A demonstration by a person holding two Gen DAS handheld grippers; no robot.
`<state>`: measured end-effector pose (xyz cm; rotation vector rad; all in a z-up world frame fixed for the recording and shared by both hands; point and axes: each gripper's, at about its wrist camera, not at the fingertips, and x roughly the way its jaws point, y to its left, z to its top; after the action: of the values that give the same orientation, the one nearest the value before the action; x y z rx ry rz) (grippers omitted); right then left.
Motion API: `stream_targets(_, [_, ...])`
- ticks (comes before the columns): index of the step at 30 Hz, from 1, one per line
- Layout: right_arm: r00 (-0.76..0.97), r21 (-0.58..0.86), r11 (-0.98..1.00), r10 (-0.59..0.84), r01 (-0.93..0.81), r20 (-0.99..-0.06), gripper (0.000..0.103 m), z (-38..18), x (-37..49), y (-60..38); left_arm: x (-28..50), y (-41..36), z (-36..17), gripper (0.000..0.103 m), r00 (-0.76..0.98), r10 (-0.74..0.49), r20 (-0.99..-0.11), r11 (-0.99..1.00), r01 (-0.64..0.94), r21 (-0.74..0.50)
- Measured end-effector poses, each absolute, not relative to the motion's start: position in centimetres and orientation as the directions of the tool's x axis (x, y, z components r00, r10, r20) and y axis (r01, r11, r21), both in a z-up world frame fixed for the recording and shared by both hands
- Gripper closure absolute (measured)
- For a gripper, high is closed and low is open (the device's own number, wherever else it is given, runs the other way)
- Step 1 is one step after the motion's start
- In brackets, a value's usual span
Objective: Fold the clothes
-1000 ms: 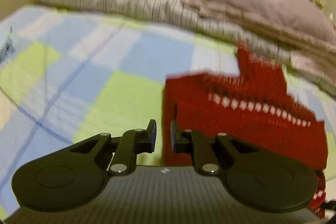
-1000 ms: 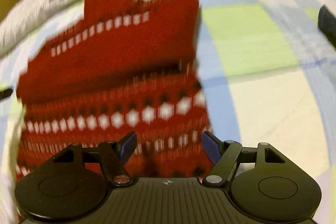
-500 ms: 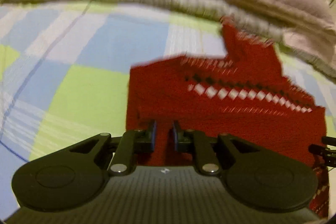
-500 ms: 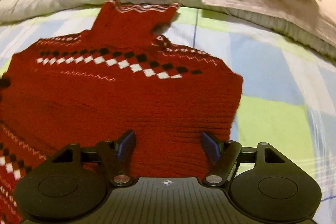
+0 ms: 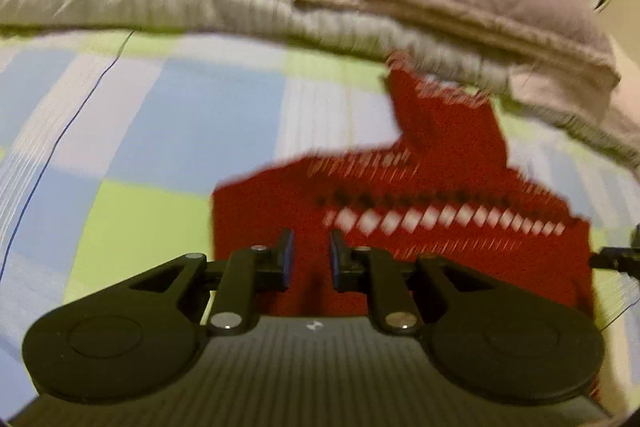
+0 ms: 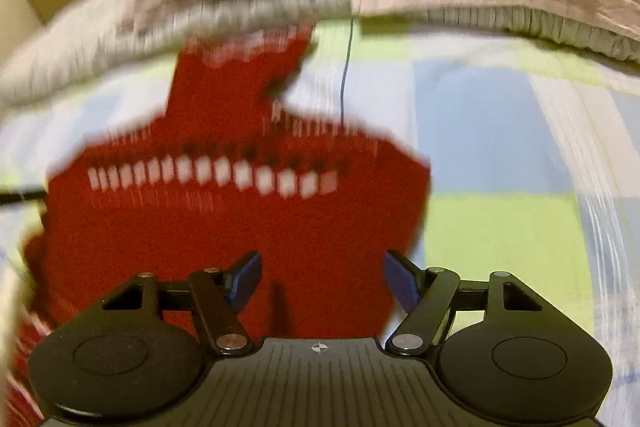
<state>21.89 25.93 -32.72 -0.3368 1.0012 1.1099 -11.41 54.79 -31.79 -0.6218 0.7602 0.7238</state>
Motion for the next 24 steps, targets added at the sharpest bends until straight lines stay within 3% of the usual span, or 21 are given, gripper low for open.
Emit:
stream_targets(3, [0.042, 0.336, 0.469, 0.629, -0.817, -0.776, 0.033, -32.6, 25.8, 29.7, -8.3, 57.8, -32.0, 0.077, 0.549, 0.297, -0.781, 0.595, -0.746, -0.299])
stream_targets(6, [-0.014, 0.448, 0.475, 0.674, -0.758, -0.739, 0.047, -33.4, 29.4, 33.9, -4.7, 61.0, -33.0, 0.075, 0.572, 0.247, -0.782, 0.580, -0.734, -0.354])
stream_targets(9, [-0.057, 0.525, 0.460, 0.711, -0.716, -0.701, 0.047, -34.3, 32.1, 38.5, -0.9, 63.9, -34.1, 0.067, 0.581, 0.242, -0.777, 0.547, -0.743, -0.386])
stream_targets(16, [-0.083, 0.535, 0.458, 0.700, -0.710, -0.709, 0.047, -35.8, 33.9, 47.3, 6.1, 68.6, -36.4, 0.048, 0.652, 0.184, -0.736, 0.499, -0.707, -0.502])
stream_targets(18, [-0.075, 0.526, 0.482, 0.684, -0.700, -0.726, 0.047, -36.7, 34.1, 48.3, 7.4, 69.4, -37.5, 0.048, 0.646, 0.176, -0.742, 0.484, -0.714, -0.507])
stream_targets(19, [-0.078, 0.530, 0.490, 0.680, -0.692, -0.729, 0.048, -37.3, 34.3, 48.6, 7.7, 69.6, -38.0, 0.055, 0.650, 0.164, -0.742, 0.479, -0.710, -0.516])
stream_targets(20, [-0.076, 0.532, 0.492, 0.680, -0.690, -0.729, 0.062, -37.6, 34.4, 48.7, 7.7, 69.7, -38.3, 0.078, 0.663, 0.146, -0.734, 0.477, -0.697, -0.535])
stream_targets(21, [-0.074, 0.539, 0.481, 0.695, -0.691, -0.715, 0.099, -37.4, 34.4, 48.4, 7.8, 69.9, -38.6, 0.093, 0.676, 0.128, -0.726, 0.476, -0.684, -0.553])
stream_targets(22, [-0.072, 0.547, 0.470, 0.709, -0.693, -0.701, 0.099, -37.3, 34.4, 48.1, 7.7, 69.9, -38.7, 0.100, 0.693, 0.118, -0.711, 0.479, -0.667, -0.571])
stream_targets(24, [-0.072, 0.587, 0.421, 0.768, -0.692, -0.636, 0.099, -36.0, 34.0, 46.3, 6.1, 68.8, -37.4, 0.100, 0.753, 0.136, -0.643, 0.519, -0.607, -0.602])
